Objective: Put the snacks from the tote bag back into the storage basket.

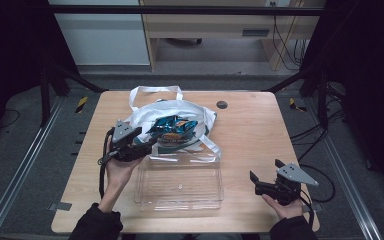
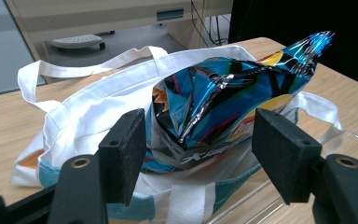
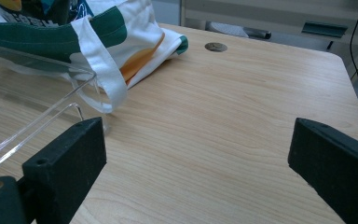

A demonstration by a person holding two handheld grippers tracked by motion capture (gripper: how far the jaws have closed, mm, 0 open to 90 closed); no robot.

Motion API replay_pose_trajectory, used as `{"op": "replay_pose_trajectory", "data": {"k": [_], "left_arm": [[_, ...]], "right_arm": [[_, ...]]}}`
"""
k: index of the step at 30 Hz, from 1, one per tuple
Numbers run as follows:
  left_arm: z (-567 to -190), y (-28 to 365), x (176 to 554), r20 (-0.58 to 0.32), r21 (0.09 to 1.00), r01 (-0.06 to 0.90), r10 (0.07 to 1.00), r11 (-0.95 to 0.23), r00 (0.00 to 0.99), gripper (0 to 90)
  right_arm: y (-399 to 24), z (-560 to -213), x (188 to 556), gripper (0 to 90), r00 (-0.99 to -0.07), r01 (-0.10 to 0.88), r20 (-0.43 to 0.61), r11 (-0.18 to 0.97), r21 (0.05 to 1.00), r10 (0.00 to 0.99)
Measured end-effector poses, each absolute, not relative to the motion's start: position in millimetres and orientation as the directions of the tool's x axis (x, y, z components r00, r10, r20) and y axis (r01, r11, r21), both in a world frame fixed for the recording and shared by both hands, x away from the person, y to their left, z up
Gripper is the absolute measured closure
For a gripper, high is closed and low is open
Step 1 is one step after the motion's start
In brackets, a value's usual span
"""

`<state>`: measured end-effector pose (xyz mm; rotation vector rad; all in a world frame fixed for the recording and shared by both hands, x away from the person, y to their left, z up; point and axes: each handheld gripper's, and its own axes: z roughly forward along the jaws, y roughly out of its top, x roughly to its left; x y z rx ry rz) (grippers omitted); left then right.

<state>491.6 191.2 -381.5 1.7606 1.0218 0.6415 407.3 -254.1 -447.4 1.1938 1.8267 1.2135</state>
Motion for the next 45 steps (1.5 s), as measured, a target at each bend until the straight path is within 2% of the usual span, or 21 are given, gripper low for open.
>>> {"op": "replay_pose_trajectory", "data": {"k": [15, 21, 26, 27, 30, 35, 37, 45], "left_arm": [[-387, 184, 506, -0.022, 0.912, 0.363, 0.863, -0.189, 0.505, 35.0], [-390, 183, 511, -0.029, 0.909, 0.373, 0.864, -0.186, 0.503, 38.4], [-392, 182, 514, -0.044, 0.907, 0.379, 0.856, -0.182, 0.516, 49.9], [-392, 182, 515, -0.045, 0.908, 0.378, 0.854, -0.182, 0.519, 49.9], [-393, 182, 515, -0.050, 0.908, 0.376, 0.844, -0.183, 0.533, 60.7], [-393, 180, 515, -0.042, 0.907, 0.375, 0.844, -0.192, 0.535, 69.5], [-393, 181, 515, -0.043, 0.906, 0.376, 0.844, -0.192, 0.534, 76.2], [-392, 180, 513, -0.041, 0.903, 0.382, 0.845, -0.197, 0.533, 87.4]], "right_arm": [[-254, -447, 408, 4.7, -0.391, 0.339, -0.025, 0.169, 0.925, 0.920], [-254, -448, 408, 4.7, -0.391, 0.340, -0.026, 0.170, 0.925, 0.920], [-254, -448, 408, 4.7, -0.391, 0.341, -0.026, 0.171, 0.925, 0.920], [-254, -448, 408, 4.7, -0.392, 0.341, -0.025, 0.171, 0.924, 0.920], [-253, -448, 408, 4.7, -0.392, 0.343, -0.025, 0.171, 0.924, 0.920], [-253, -448, 409, 4.7, -0.392, 0.343, -0.023, 0.169, 0.924, 0.920], [-253, -448, 409, 4.7, -0.391, 0.344, -0.024, 0.170, 0.923, 0.920], [-253, -448, 409, 4.8, -0.391, 0.346, -0.023, 0.170, 0.923, 0.920]]}}
